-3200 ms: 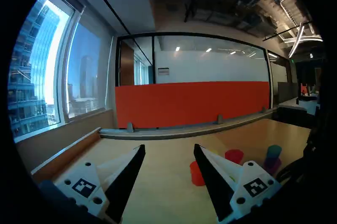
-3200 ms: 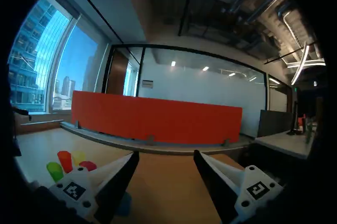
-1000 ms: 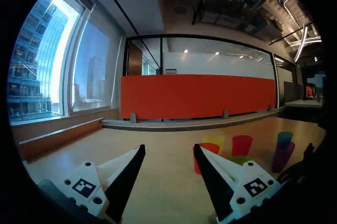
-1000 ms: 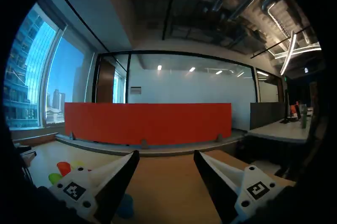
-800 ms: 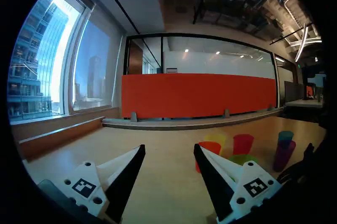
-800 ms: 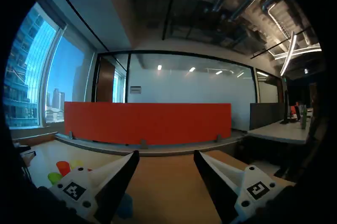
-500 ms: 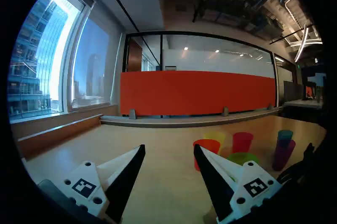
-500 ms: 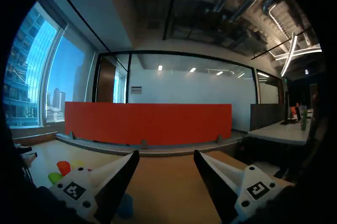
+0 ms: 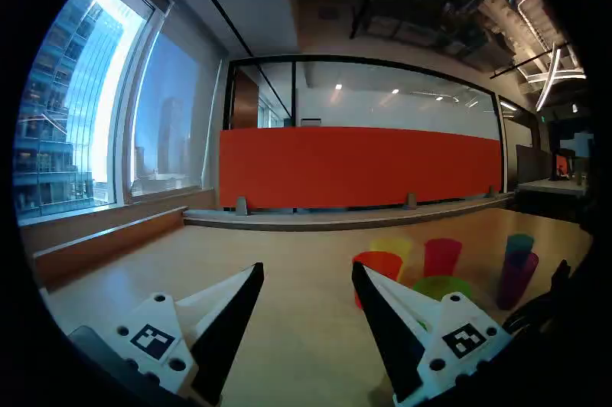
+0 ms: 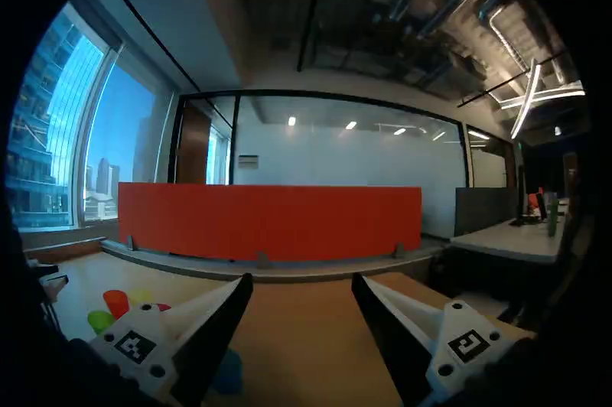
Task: Pour water
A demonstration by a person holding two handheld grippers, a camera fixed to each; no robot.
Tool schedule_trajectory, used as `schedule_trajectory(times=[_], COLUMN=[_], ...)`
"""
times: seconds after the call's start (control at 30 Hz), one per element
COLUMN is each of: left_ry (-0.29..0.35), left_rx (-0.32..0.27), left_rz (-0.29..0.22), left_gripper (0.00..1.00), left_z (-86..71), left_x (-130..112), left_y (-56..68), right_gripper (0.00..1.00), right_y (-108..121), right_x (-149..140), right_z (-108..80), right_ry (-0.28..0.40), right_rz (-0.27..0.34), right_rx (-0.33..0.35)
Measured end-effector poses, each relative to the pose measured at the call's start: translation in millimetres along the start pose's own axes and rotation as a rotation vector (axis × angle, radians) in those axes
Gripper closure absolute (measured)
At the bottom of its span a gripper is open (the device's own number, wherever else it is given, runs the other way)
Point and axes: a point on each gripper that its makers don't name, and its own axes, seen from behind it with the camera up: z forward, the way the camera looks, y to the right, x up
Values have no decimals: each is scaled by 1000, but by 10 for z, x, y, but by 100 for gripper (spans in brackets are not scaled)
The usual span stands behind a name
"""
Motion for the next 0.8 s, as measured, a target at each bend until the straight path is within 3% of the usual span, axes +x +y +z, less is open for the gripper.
schedule_trajectory(times=[0.47, 0.8], left_ry=[0, 0], left_rx=[0, 0], left_rz=[1, 1], left_gripper=[15, 15], left_z=[-9, -15], left_x=[-8, -8], left_y=[6, 8], right_gripper=[0, 0], right_y=[87, 115], right_x=[-48, -306], right_z=[-91, -37], right_ry=[-2, -22], right_rz=[-47, -49], right_rx=[7, 27])
